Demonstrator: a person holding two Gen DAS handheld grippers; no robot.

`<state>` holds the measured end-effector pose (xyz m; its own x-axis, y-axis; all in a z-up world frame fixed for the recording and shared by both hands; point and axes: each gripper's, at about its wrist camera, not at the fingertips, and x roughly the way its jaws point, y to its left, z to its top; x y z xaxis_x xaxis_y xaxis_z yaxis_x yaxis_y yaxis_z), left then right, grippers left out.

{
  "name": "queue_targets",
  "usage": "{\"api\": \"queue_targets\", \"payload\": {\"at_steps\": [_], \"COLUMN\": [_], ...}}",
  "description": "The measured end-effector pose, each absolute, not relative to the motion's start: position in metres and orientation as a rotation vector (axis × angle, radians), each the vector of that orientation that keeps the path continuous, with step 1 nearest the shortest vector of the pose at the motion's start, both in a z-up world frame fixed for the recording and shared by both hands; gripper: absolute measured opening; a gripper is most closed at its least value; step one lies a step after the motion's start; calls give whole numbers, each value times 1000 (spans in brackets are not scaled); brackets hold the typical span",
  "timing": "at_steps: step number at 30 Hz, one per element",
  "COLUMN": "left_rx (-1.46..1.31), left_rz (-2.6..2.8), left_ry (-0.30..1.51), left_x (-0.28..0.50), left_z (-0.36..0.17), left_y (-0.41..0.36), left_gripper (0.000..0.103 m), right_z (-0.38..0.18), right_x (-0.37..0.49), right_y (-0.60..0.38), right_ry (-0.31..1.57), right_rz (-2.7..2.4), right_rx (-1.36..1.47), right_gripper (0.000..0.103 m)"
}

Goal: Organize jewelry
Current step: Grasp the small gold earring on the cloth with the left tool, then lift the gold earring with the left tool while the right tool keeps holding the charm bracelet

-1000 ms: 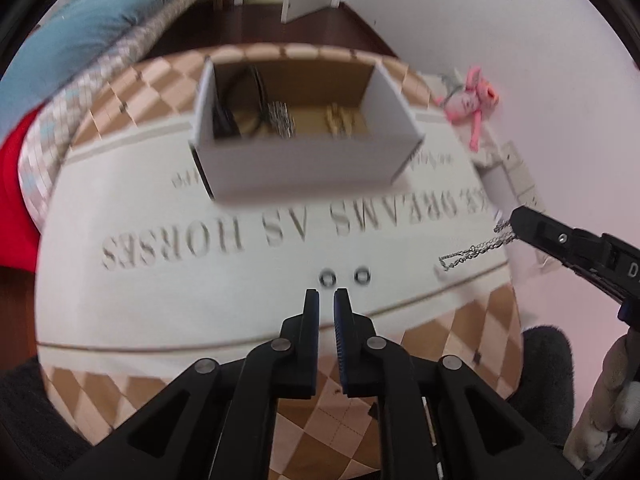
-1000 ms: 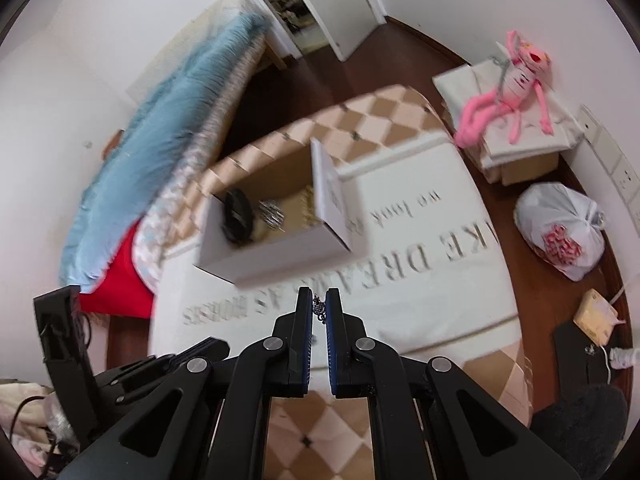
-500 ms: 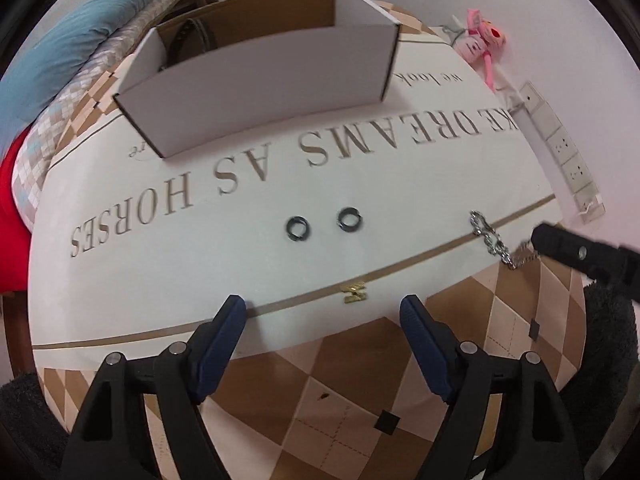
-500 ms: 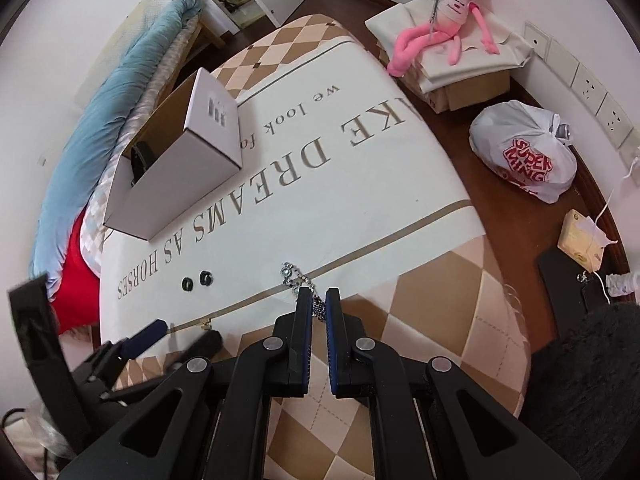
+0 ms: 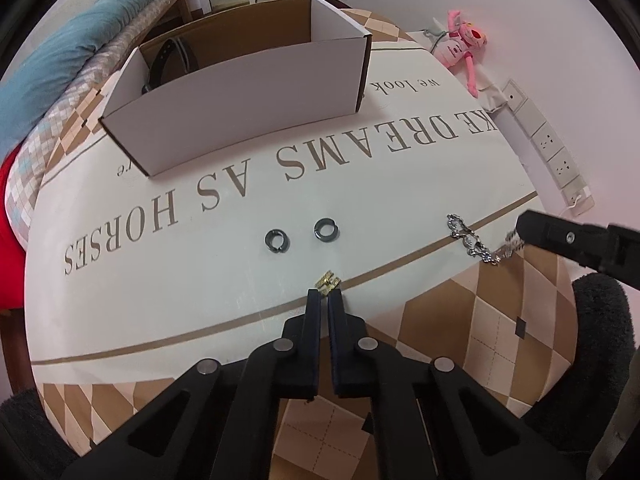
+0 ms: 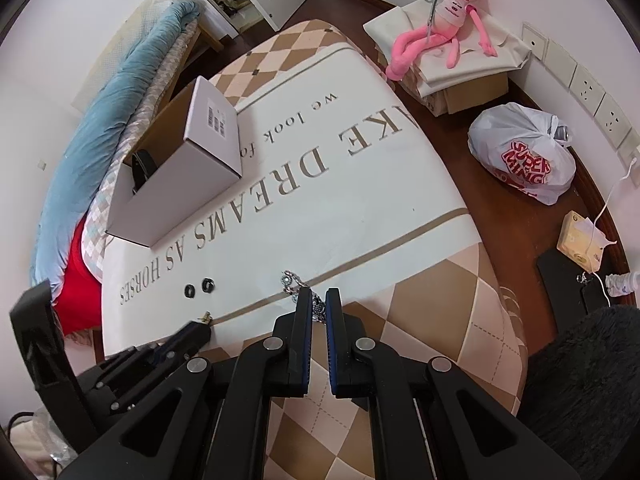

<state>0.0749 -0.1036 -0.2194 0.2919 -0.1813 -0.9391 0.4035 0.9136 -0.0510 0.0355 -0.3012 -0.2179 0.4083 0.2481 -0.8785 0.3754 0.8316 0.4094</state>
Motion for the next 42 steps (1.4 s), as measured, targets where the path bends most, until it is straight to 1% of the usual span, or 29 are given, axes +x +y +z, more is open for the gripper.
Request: {"api": "queue_targets", "payload": {"at_steps": [10,13,18,20,25,26,28,29,30,37,42], "left_rx": [14,-8,16,66,169,178,195,217,223,168,144], "left_rz": [-392,-387,-376,-372,-368,-371,-393,-390,-392,-376,-396], "left_ry": [1200,1185,1204,1200,1225,1233,1200,1199,1195,1160,1166], "left_x": [85,91,95,93,89,88,83,82,81,80,81], "left_z": [-170,-163,-176,-188,-216,-220,-219,-219,-219,-207,-204], "left_y": [-52,-42,-51,-62,-84,-87,-94,-99,-100,-90,-83], "left_gripper": [1,1,4,7,9,18,52,83,86,85,84], "right_z": [-172,-162,-163,-169,-187,-189,-194,-195,-197,-200,-202], "right_x": [49,53,57,56,47,45,42,41,41,41,43], "right_y": [-293,-289,-283,-283,-289,-291,-296,-298,-300,-308,-311], "right_ry": [1083,1063,1063,1072,1105,1109,1114,1115,1116,1114,1109], "right_rz": [-15,4,13,5,-26,-32,-47,-54,-58,-73,-70], "right_rx": [628,628,626,626,638,641,650,653,656,671,681], "right_gripper": [7,7,7,7,7,7,7,7,7,7,7]}}
